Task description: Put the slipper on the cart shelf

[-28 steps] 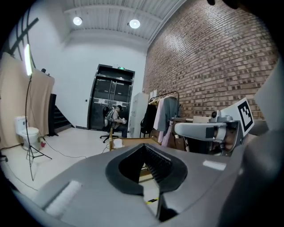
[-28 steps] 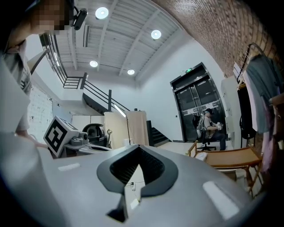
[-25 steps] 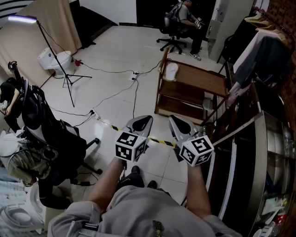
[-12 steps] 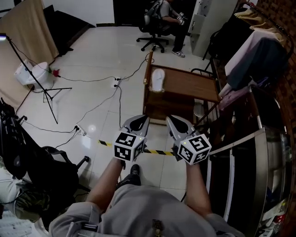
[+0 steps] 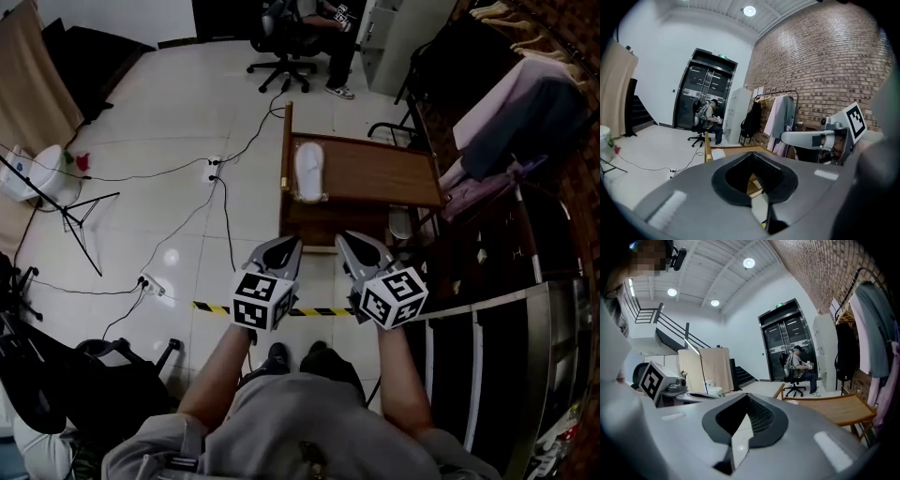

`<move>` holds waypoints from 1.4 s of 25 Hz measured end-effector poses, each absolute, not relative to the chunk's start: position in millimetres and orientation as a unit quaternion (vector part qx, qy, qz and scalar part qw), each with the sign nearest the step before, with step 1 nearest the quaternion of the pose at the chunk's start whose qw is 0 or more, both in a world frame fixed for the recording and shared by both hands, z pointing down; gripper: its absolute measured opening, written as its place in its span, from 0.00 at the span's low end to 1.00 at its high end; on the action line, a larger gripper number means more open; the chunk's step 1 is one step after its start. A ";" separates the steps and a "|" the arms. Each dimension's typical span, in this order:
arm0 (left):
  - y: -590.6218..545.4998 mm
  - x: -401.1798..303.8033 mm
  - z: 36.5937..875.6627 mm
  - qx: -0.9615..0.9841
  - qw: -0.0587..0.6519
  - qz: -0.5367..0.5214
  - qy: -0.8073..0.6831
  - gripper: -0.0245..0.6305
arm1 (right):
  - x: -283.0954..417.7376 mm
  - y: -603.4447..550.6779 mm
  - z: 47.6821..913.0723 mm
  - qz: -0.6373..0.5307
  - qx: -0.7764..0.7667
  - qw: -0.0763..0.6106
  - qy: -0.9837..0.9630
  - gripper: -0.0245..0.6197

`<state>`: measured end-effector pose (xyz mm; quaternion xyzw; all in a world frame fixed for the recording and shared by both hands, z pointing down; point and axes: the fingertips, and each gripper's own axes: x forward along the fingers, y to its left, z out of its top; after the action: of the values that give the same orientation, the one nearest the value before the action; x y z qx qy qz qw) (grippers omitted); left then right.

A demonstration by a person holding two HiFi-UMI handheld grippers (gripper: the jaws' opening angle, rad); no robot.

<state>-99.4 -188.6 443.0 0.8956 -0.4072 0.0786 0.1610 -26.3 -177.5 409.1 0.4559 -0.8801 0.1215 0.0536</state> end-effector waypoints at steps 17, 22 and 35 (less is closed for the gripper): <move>-306.3 -64.3 514.6 0.859 0.193 0.128 -0.456 0.05 | 18.4 -322.1 521.1 0.214 0.421 0.096 -0.877 0.09; -321.5 -64.4 541.4 0.849 0.202 0.143 -0.467 0.05 | 25.5 -348.2 586.9 0.288 0.430 0.124 -0.846 0.24; -342.5 -69.3 600.8 0.845 0.251 0.184 -0.435 0.05 | 26.3 -425.3 710.8 0.481 0.506 0.070 -0.712 0.48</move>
<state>-69.3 -342.5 600.8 0.8448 -0.4353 0.1841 0.2507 26.3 -425.3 710.8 0.5060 -0.7123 0.4813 0.0702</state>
